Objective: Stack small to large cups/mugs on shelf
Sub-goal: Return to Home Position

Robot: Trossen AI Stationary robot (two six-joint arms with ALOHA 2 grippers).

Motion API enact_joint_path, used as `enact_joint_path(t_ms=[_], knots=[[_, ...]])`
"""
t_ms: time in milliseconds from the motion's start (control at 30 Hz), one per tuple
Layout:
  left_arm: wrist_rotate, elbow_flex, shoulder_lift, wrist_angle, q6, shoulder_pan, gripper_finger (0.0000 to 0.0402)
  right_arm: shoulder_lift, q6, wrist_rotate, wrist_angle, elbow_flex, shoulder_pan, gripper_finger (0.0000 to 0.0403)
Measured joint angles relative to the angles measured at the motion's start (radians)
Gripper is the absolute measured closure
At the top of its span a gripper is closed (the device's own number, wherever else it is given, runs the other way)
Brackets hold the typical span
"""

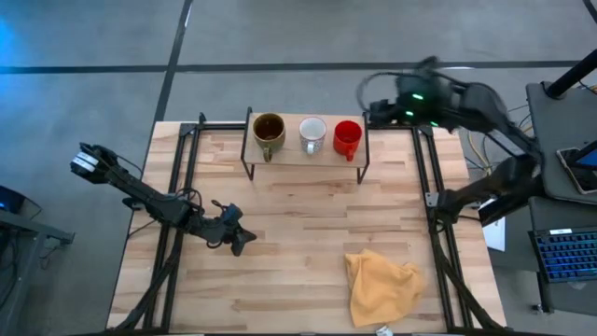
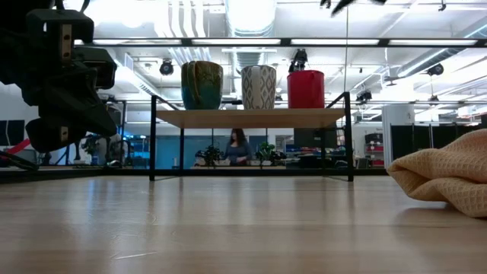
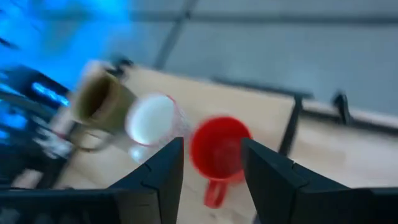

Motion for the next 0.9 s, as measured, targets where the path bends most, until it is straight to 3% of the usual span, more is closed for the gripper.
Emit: enact_joint_path(t_ms=[100,300,500,633,700,800,900], knots=[[0.0,0.0,0.0,0.001,-0.006,0.0,0.0402,-0.08,0.01,0.069,0.02,0.002,0.081,0.025],[0.0,0.0,0.0,0.005,-0.006,0.0,0.0402,-0.174,0.148,0.039,-0.01,0.0,0.222,0.025],[0.0,0.0,0.0,0.016,-0.007,0.0,0.0402,-0.155,-0.096,0.089,0.191,-0.066,0.446,0.0257],[0.003,0.0,0.0,0.04,-0.007,0.0,0.0402,-0.106,-0.177,-0.029,0.268,-0.134,0.548,0.0264],[0.004,-0.001,0.0,0.053,-0.007,0.0,0.0402,-0.095,-0.155,-0.034,0.283,-0.172,0.602,0.0267],[0.004,-0.001,0.0,0.056,-0.007,0.0,0.0402,-0.109,-0.146,0.061,0.315,-0.255,0.692,0.0268],[0.008,-0.001,0.0,0.058,-0.007,0.0,0.0402,-0.183,-0.135,0.261,0.387,-0.382,0.799,0.0266]])
